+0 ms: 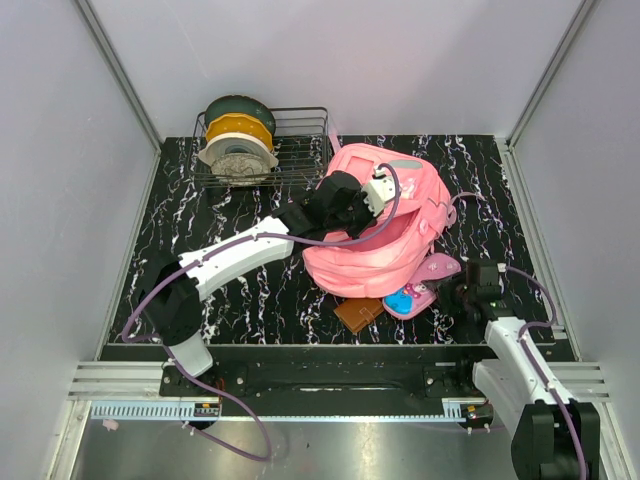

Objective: Pack the student bag
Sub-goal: Pick up the stationery from the center of the board, then place the stationery in the student bag.

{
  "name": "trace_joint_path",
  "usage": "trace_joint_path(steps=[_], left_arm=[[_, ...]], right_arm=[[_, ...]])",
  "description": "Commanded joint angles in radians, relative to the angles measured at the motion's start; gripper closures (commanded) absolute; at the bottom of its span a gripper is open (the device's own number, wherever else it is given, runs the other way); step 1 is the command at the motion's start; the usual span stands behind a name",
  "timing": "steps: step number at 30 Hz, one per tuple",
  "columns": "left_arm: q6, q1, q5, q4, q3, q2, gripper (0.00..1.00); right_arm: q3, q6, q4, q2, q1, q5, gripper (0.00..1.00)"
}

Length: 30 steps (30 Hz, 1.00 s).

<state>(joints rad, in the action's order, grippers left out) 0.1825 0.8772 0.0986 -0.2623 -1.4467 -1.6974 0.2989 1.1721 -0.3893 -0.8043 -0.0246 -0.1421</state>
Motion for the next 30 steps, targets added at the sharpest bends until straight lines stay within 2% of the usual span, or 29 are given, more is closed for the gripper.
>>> trace_joint_path(steps=[1, 5, 6, 12, 17, 20, 23, 30], left_arm=[[-0.023, -0.024, -0.033, 0.031, -0.046, 0.044, 1.00], [-0.017, -0.023, -0.042, 0.026, -0.049, 0.045, 1.00], [-0.015, -0.024, -0.043, 0.028, -0.052, 0.045, 1.00], [-0.009, -0.023, -0.074, 0.020, -0.067, 0.044, 1.00], [-0.003, -0.024, -0.092, 0.001, -0.093, 0.039, 1.00], [-0.003, -0.024, -0.094, 0.000, -0.101, 0.041, 1.00], [0.000, -0.024, -0.091, -0.003, -0.109, 0.044, 1.00], [-0.008, -0.024, -0.070, -0.005, -0.115, 0.054, 1.00]], right_arm=[[0.037, -0.051, -0.015, 0.037, -0.005, 0.039, 0.75], [0.095, -0.089, -0.092, 0.106, -0.003, 0.064, 0.98], [0.109, -0.097, -0.108, 0.120, -0.003, 0.073, 1.00], [0.255, -0.140, -0.325, 0.204, -0.003, 0.128, 1.00], [0.387, -0.169, -0.405, 0.260, -0.005, 0.116, 1.00], [0.434, -0.196, -0.375, 0.246, -0.003, 0.015, 1.00], [0.460, -0.209, -0.329, 0.185, -0.005, -0.160, 1.00], [0.473, -0.191, -0.027, 0.042, -0.006, -0.465, 1.00]])
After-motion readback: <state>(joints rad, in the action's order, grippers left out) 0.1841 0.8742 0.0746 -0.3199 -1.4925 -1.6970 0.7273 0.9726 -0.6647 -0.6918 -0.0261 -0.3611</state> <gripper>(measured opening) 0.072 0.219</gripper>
